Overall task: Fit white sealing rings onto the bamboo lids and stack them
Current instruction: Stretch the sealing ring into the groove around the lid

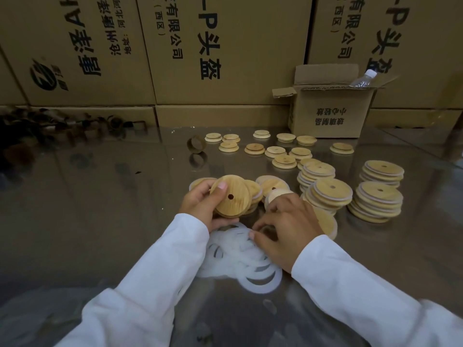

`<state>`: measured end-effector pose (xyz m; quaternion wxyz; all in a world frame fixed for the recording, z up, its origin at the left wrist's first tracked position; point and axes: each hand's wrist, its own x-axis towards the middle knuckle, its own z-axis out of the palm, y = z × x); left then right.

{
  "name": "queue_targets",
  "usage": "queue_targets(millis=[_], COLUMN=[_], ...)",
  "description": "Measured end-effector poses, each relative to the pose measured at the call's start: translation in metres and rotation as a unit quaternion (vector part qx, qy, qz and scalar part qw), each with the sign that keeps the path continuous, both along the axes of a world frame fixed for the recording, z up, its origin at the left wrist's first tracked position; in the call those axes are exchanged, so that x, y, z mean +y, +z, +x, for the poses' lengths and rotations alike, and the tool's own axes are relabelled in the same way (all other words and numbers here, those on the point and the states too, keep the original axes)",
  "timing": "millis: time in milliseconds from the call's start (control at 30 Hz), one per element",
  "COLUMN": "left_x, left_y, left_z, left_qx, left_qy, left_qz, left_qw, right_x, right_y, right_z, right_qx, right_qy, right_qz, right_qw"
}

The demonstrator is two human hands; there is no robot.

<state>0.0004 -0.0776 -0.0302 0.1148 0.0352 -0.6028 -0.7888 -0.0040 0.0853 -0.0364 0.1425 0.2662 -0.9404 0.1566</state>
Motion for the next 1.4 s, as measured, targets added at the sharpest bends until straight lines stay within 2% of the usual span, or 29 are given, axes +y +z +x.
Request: queue_targets(millis=[200, 733, 867, 967, 1067, 1167, 1233, 1300, 1400], left_x=[0.001, -0.001, -0.003, -0.005, -0.003, 0.001, 0.003, 0.006, 0.009], left_y=[0.000, 0.001, 0.002, 0.004, 0.007, 0.009, 0.009, 0.009, 0.006], left_z=[-0.001, 0.000, 0.001, 0.001, 0.002, 0.002, 0.003, 0.004, 0.008], left_qx=[-0.009, -0.003, 0.002, -0.001, -0.019, -0.064, -0.090, -0.100, -0.060], left_qy=[0.005, 0.015, 0.025, 0.023, 0.011, -0.007, -0.035, -0.065, -0.091], left_qz=[0.003, 0.013, 0.020, 0.046, 0.079, 0.092, 0.099, 0.089, 0.015], left_qw=[1.000, 1.000, 0.999, 0.999, 0.997, 0.994, 0.990, 0.989, 0.994], right_x=[0.001, 0.002, 0.002, 0.004, 0.007, 0.008, 0.007, 0.005, 0.000], right_y=[0.006, 0.007, 0.009, 0.015, 0.020, 0.023, 0.022, 0.020, 0.018], right_z=[0.003, 0.004, 0.004, 0.004, 0.003, 0.001, 0.000, 0.000, 0.002], right_qx=[-0.033, -0.008, 0.010, -0.046, -0.111, -0.139, -0.148, -0.158, -0.166], right_qy=[-0.018, -0.032, 0.056, 0.089, 0.084, 0.071, 0.043, 0.013, -0.005], right_qz=[-0.017, -0.026, -0.172, -0.285, -0.388, -0.495, -0.525, -0.528, -0.518], right_qw=[0.999, 0.999, 0.983, 0.953, 0.911, 0.855, 0.837, 0.835, 0.839])
